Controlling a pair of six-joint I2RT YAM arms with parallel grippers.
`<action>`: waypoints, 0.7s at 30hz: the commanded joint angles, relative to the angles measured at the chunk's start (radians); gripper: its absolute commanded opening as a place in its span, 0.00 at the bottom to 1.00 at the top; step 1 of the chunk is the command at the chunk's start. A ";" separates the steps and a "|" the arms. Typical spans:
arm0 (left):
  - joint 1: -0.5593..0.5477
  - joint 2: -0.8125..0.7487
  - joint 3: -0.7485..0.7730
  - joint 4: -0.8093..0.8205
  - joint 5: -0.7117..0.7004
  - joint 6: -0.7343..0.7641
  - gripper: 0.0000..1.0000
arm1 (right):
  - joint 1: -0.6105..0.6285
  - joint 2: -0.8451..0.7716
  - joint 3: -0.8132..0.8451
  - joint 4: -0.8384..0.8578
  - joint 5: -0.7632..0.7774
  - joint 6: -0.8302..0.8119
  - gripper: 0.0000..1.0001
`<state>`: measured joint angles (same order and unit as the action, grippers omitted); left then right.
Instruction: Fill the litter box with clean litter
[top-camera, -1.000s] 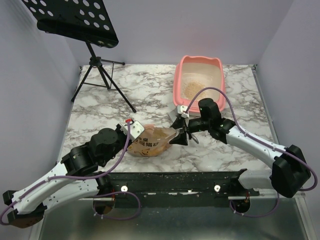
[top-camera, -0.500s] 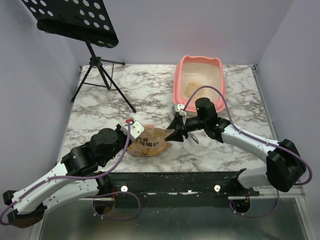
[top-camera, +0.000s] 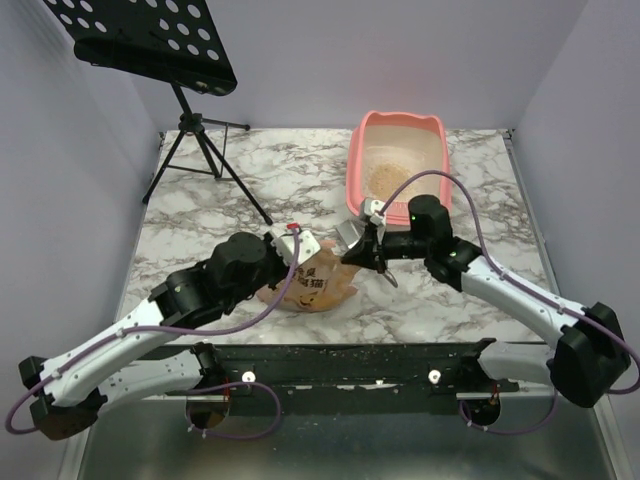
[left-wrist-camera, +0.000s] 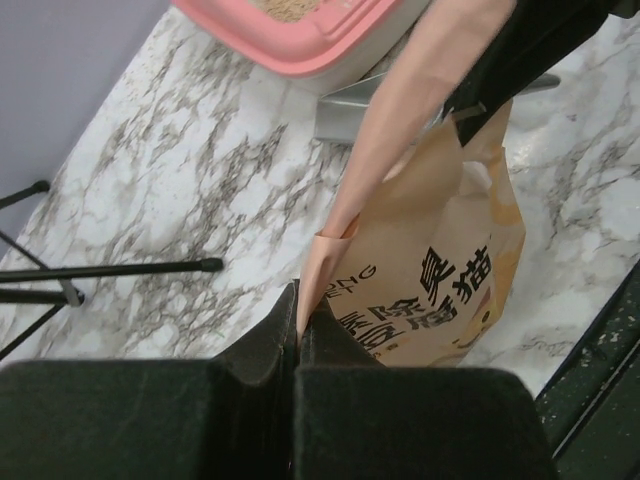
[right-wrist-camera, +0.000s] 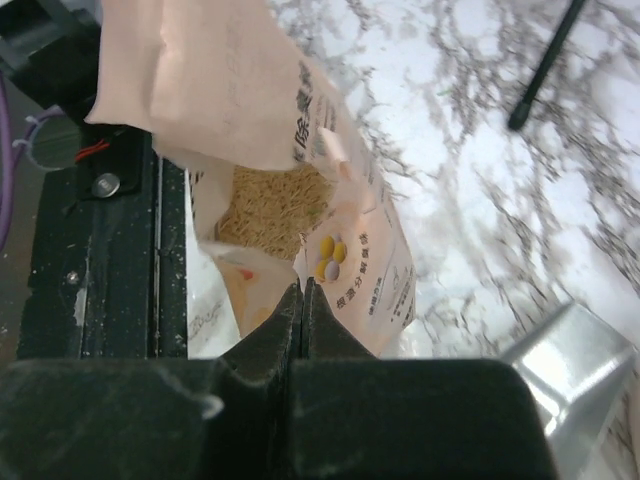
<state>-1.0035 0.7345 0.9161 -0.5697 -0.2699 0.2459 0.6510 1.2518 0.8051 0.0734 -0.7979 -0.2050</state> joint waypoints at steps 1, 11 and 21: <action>-0.006 0.140 0.202 0.200 0.181 0.009 0.00 | -0.079 -0.129 0.012 -0.101 0.075 0.009 0.00; -0.007 0.263 0.175 0.291 0.270 -0.040 0.00 | -0.163 -0.281 -0.039 -0.254 0.121 0.070 0.00; 0.008 -0.021 -0.161 0.396 0.160 -0.195 0.44 | -0.163 -0.379 -0.167 -0.238 0.278 0.202 0.00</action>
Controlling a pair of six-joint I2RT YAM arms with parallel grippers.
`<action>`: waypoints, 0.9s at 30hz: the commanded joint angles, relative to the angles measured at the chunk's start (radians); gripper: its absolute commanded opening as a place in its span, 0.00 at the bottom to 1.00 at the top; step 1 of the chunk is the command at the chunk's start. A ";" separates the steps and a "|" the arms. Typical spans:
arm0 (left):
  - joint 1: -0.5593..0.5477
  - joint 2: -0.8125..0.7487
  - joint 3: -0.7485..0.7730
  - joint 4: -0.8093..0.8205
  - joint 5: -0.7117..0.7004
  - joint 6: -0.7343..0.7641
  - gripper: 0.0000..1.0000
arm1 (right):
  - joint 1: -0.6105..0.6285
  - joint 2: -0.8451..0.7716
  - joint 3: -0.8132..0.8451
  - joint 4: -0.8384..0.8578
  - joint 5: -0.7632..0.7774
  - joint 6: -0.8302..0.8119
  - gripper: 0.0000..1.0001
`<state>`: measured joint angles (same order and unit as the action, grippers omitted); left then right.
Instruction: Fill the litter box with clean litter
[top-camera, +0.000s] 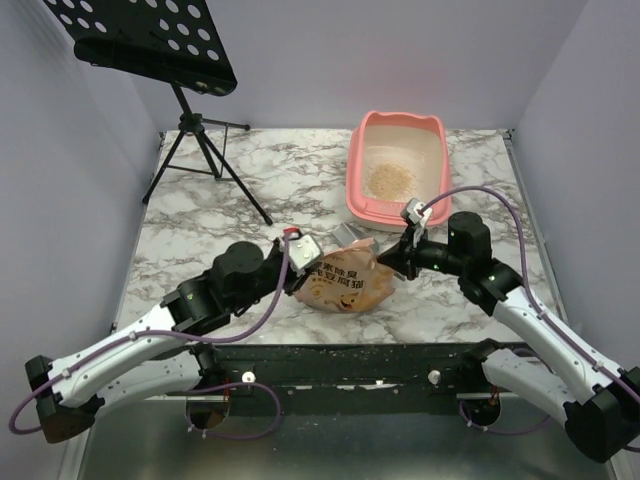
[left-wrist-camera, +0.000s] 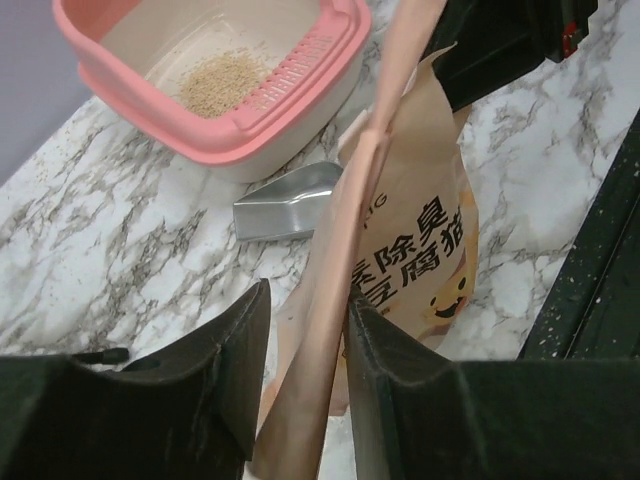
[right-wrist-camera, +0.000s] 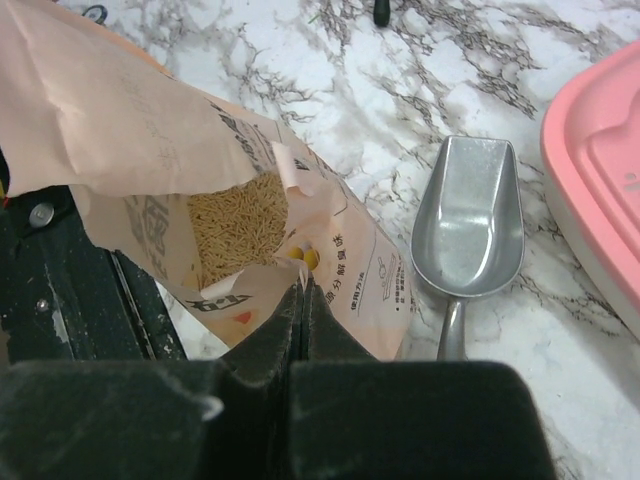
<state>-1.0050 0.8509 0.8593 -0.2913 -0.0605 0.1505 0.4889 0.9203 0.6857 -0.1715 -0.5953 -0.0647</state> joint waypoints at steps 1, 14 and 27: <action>0.012 -0.166 -0.135 0.130 -0.059 -0.123 0.45 | -0.001 -0.057 -0.055 0.010 0.078 0.063 0.00; 0.130 -0.311 -0.420 0.424 0.103 -0.353 0.52 | -0.001 -0.075 -0.075 0.064 0.032 0.137 0.00; 0.325 0.000 -0.520 1.007 0.571 -0.552 0.48 | -0.001 -0.104 -0.107 0.084 0.040 0.200 0.00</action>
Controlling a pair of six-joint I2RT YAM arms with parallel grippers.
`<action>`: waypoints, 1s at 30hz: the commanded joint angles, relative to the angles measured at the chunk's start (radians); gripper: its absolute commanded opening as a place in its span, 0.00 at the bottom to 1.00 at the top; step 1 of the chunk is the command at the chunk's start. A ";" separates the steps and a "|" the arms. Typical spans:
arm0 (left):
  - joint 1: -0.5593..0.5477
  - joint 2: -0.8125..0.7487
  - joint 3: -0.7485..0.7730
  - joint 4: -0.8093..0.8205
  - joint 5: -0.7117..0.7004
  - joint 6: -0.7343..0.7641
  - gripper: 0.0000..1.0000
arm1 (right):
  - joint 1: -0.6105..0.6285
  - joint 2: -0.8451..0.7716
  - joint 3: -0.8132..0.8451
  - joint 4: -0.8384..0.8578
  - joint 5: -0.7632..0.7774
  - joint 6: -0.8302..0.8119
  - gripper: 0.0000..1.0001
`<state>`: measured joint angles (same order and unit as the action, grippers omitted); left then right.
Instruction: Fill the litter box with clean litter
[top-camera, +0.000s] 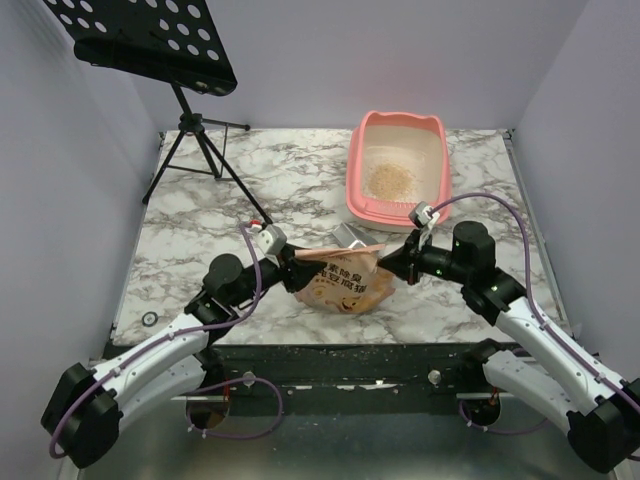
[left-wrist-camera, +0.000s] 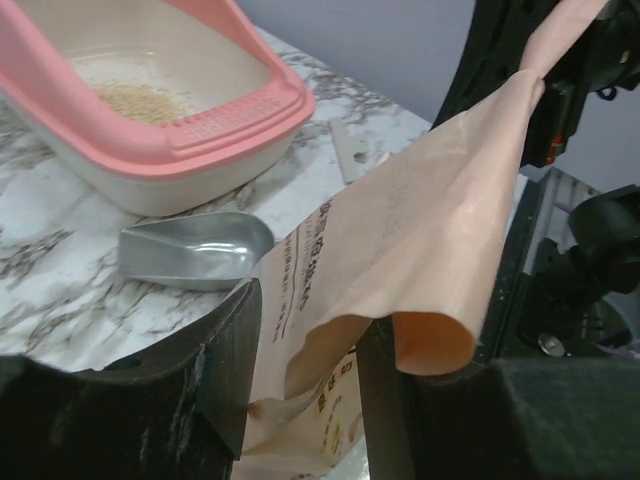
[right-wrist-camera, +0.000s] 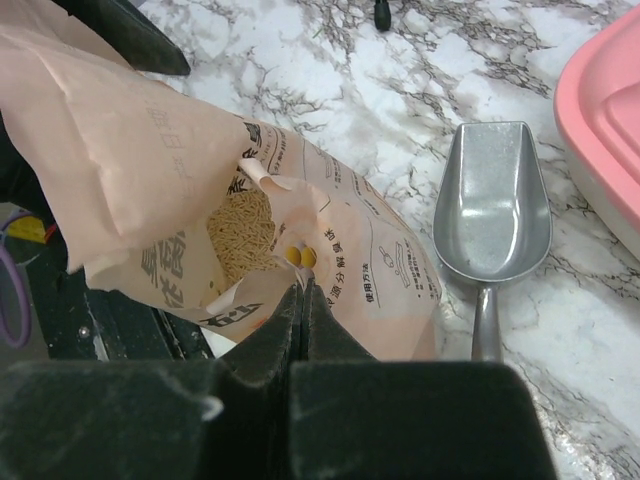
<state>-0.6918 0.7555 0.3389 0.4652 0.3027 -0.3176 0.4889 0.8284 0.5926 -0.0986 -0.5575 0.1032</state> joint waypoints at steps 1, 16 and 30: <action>0.012 0.120 0.002 0.272 0.234 -0.095 0.47 | -0.001 -0.017 -0.014 0.011 0.007 0.035 0.00; 0.021 -0.037 -0.067 0.144 0.097 -0.095 0.00 | -0.001 -0.109 -0.066 0.002 0.111 0.058 0.16; 0.021 -0.429 -0.261 0.081 -0.143 -0.201 0.00 | -0.001 -0.063 -0.158 0.307 -0.145 0.026 0.50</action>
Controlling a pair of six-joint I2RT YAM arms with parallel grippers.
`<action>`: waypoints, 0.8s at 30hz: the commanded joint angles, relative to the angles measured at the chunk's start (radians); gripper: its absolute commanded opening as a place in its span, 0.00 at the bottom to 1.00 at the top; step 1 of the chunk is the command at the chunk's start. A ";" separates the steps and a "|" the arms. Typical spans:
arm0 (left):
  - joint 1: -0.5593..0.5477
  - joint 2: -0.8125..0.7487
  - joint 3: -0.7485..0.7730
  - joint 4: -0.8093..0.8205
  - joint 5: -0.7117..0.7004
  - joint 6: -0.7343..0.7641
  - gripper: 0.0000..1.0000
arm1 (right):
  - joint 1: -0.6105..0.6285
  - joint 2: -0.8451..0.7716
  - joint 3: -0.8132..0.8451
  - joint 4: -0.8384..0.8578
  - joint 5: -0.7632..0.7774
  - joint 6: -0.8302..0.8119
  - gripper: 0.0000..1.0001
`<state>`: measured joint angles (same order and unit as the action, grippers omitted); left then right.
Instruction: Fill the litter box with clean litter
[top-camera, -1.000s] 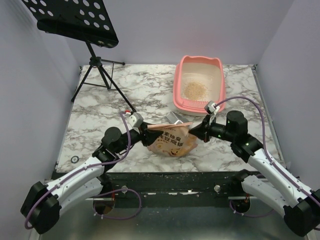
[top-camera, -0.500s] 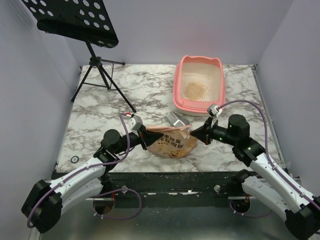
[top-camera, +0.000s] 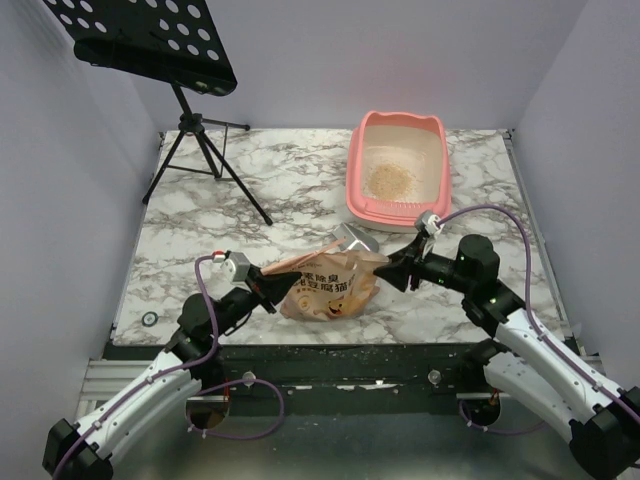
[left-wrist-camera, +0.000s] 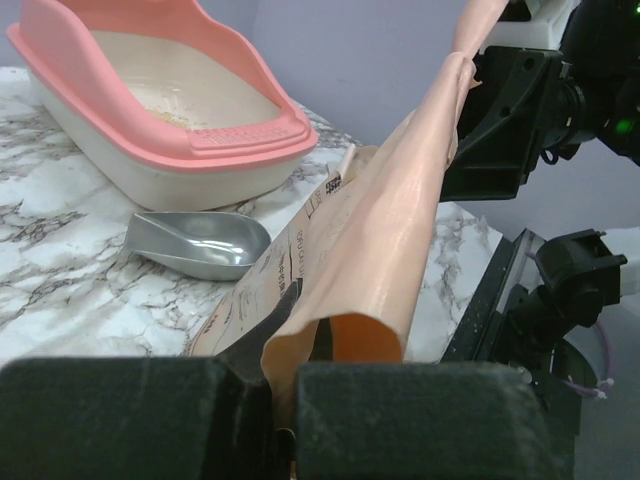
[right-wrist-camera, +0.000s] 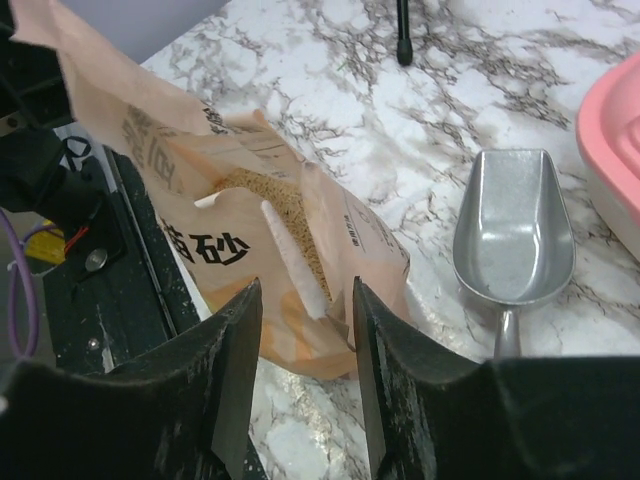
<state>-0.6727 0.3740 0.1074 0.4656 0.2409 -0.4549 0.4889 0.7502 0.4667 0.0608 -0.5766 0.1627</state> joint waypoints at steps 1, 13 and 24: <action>0.004 -0.058 -0.040 0.082 -0.089 -0.076 0.00 | -0.001 0.021 -0.040 0.171 -0.137 -0.044 0.50; 0.002 -0.136 -0.095 0.140 -0.089 -0.149 0.00 | -0.001 0.210 0.023 0.304 -0.236 -0.233 0.51; -0.002 -0.139 -0.103 0.157 -0.087 -0.163 0.00 | -0.001 0.334 0.024 0.462 -0.391 -0.174 0.24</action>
<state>-0.6743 0.2596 0.0395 0.4767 0.1837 -0.5880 0.4889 1.0710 0.4896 0.4156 -0.8913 -0.0334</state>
